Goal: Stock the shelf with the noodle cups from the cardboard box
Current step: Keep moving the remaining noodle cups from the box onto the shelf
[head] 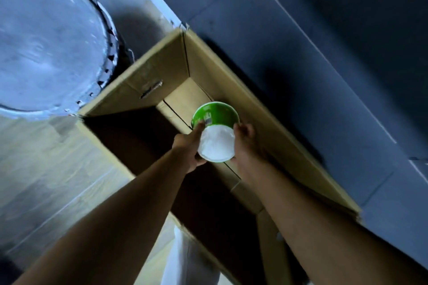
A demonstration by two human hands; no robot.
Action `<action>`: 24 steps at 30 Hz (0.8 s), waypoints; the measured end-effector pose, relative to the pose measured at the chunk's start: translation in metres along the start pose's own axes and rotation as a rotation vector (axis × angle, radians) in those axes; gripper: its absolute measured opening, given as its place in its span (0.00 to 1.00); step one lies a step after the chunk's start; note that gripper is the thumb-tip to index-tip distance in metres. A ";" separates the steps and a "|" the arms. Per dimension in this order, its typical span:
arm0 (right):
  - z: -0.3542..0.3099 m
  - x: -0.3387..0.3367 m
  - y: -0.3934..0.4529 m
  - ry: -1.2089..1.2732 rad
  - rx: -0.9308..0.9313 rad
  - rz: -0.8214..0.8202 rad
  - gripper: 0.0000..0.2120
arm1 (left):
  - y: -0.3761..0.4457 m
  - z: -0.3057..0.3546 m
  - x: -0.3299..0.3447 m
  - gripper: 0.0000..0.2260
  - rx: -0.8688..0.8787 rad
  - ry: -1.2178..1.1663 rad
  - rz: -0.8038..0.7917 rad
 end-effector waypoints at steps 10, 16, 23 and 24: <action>-0.047 -0.103 -0.149 0.335 -0.052 0.028 0.17 | -0.190 0.023 -0.001 0.11 0.160 0.064 -0.388; -0.082 -0.188 -0.236 0.412 -0.196 -0.057 0.23 | -0.318 0.014 0.011 0.38 0.308 -0.015 -0.432; -0.107 -0.279 -0.331 0.459 -0.350 -0.230 0.15 | -0.437 0.002 0.021 0.39 0.490 0.127 -0.491; -0.111 -0.293 -0.344 0.453 -0.368 -0.240 0.15 | -0.454 0.001 0.025 0.37 0.520 0.139 -0.516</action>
Point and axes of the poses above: each hand's wrist, its own y-axis towards the middle knuckle, its own x-axis out of the palm, z = x × y, the point moved 4 cm from there along y, towards the middle knuckle, and after that the axes turned 15 degrees about -y, right-handed, at the moved point
